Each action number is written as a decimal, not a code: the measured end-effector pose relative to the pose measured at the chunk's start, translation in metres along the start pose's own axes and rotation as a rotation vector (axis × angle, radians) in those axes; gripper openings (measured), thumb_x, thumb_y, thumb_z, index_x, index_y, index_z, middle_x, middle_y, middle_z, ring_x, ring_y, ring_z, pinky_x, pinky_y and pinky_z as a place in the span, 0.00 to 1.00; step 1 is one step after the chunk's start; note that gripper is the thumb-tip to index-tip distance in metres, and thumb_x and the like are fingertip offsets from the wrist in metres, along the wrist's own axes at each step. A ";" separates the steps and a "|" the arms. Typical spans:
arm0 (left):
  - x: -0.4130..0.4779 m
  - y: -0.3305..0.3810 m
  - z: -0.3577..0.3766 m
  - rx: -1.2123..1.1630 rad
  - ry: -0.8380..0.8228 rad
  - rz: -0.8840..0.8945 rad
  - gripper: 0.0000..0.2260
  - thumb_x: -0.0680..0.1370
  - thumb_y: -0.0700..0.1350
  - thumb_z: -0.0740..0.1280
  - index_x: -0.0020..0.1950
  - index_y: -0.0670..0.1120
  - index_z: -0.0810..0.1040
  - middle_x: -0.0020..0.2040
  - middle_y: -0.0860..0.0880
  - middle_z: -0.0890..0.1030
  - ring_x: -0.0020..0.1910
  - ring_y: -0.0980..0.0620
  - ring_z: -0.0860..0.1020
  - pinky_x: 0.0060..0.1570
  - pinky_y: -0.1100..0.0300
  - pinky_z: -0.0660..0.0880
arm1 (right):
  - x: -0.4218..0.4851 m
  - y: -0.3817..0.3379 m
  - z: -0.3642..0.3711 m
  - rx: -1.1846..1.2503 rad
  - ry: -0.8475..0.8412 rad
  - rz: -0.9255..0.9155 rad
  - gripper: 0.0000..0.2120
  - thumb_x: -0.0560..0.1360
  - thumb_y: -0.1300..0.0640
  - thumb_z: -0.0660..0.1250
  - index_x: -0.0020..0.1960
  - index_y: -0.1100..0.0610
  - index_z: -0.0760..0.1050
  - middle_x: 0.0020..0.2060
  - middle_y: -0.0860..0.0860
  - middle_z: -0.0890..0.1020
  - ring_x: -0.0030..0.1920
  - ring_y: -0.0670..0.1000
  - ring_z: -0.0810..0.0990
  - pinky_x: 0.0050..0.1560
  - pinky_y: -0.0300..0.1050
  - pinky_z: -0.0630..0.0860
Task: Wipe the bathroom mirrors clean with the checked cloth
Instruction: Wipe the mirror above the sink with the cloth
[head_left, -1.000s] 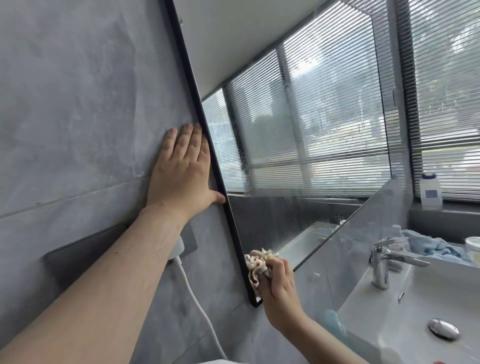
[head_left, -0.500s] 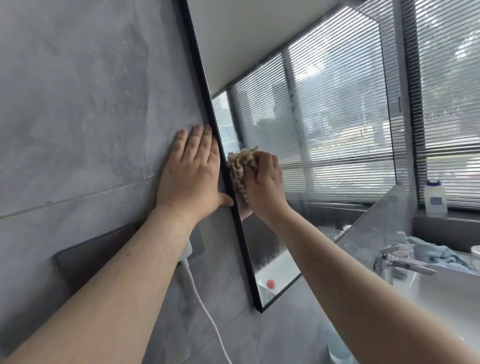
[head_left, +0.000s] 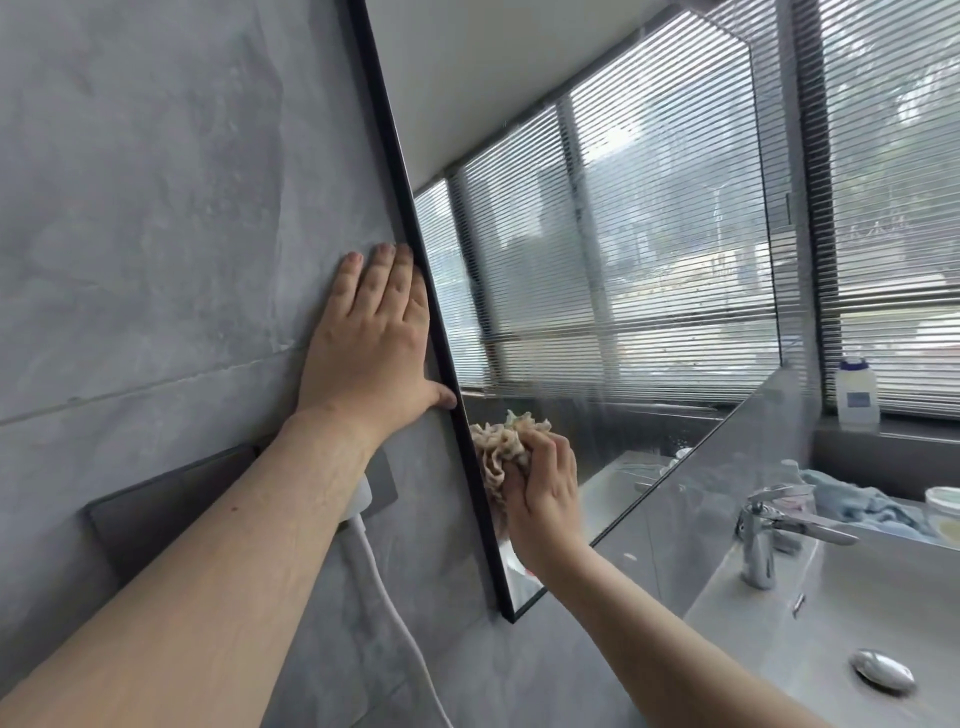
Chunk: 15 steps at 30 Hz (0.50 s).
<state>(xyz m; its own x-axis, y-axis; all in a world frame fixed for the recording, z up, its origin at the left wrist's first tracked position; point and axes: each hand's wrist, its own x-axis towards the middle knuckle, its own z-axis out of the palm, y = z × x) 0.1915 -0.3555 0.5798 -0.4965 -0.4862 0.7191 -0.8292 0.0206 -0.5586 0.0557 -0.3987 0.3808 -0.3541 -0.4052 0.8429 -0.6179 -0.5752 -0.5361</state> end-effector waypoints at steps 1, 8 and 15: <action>0.000 0.000 0.000 0.002 -0.002 -0.001 0.59 0.65 0.78 0.62 0.80 0.38 0.48 0.81 0.39 0.49 0.81 0.42 0.46 0.78 0.44 0.39 | -0.002 0.000 0.000 -0.002 -0.001 -0.007 0.13 0.78 0.50 0.55 0.62 0.50 0.64 0.56 0.49 0.71 0.55 0.45 0.65 0.59 0.45 0.65; 0.001 0.000 0.002 -0.012 0.001 0.001 0.59 0.65 0.78 0.61 0.80 0.38 0.47 0.81 0.39 0.48 0.81 0.42 0.44 0.78 0.44 0.40 | 0.063 -0.041 -0.006 0.070 -0.018 0.065 0.23 0.75 0.45 0.52 0.63 0.56 0.69 0.55 0.45 0.68 0.58 0.48 0.66 0.62 0.44 0.62; -0.001 -0.001 0.003 -0.017 0.037 0.012 0.59 0.65 0.77 0.63 0.80 0.37 0.48 0.81 0.39 0.50 0.81 0.42 0.46 0.78 0.44 0.39 | 0.181 -0.106 -0.015 0.112 -0.007 0.020 0.12 0.81 0.57 0.59 0.63 0.57 0.68 0.55 0.49 0.69 0.59 0.52 0.69 0.64 0.47 0.64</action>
<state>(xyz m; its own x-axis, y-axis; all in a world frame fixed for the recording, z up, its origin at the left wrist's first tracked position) 0.1936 -0.3580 0.5789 -0.5151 -0.4534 0.7274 -0.8274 0.0414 -0.5602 0.0470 -0.4005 0.5909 -0.3602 -0.4223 0.8318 -0.5285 -0.6424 -0.5550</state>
